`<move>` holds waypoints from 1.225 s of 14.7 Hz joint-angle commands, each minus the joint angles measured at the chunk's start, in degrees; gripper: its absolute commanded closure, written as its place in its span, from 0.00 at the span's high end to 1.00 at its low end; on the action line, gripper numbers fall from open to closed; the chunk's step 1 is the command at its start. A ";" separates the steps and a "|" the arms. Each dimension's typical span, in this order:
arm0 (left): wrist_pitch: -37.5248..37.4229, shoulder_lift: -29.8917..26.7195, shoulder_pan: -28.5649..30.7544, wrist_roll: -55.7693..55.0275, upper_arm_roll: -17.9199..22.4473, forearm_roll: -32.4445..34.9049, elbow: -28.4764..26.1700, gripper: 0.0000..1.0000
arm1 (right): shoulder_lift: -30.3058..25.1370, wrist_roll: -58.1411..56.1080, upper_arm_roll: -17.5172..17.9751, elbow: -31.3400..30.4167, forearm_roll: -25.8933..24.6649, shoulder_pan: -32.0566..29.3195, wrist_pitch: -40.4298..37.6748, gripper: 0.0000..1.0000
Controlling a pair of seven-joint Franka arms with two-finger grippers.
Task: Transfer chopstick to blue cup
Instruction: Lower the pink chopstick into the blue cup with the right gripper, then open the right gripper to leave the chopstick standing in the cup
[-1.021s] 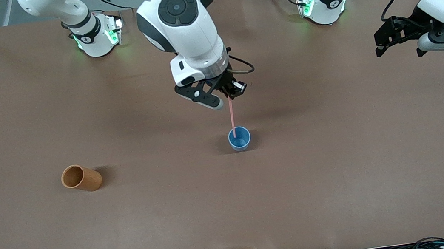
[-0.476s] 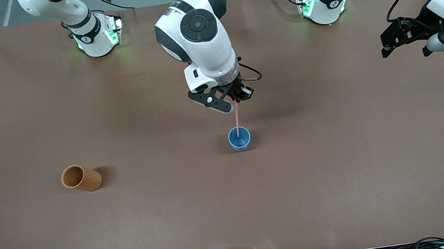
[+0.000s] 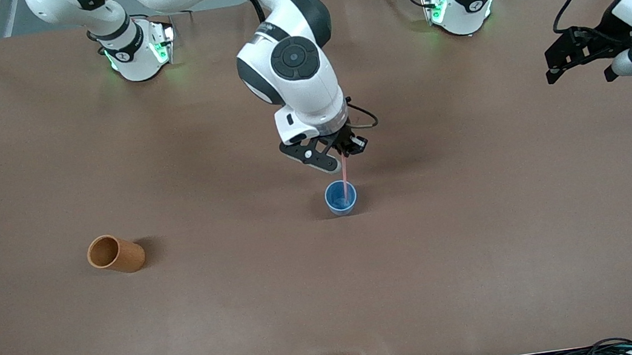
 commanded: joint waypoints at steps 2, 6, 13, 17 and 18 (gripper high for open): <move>0.30 0.38 0.09 1.00 0.41 -0.57 0.58 1.00 | -1.35 0.19 -0.31 -1.42 -0.39 -0.04 0.64 0.61; 0.30 -0.15 0.09 3.80 0.41 -0.48 0.50 1.00 | -2.05 -0.16 -0.66 -0.89 -0.39 -1.96 0.12 0.97; 0.30 0.29 0.09 3.47 0.41 -0.66 0.58 1.00 | -10.21 -19.93 -0.83 -2.81 -9.44 -11.10 -16.57 1.00; 0.30 0.29 0.09 3.90 0.41 -0.83 0.58 1.00 | -17.85 -29.84 -0.83 -13.70 -12.08 -18.83 -16.06 1.00; 0.30 0.29 0.09 3.73 0.41 -1.01 0.58 1.00 | -20.05 -31.70 -0.83 -16.33 -12.08 -21.11 -16.06 1.00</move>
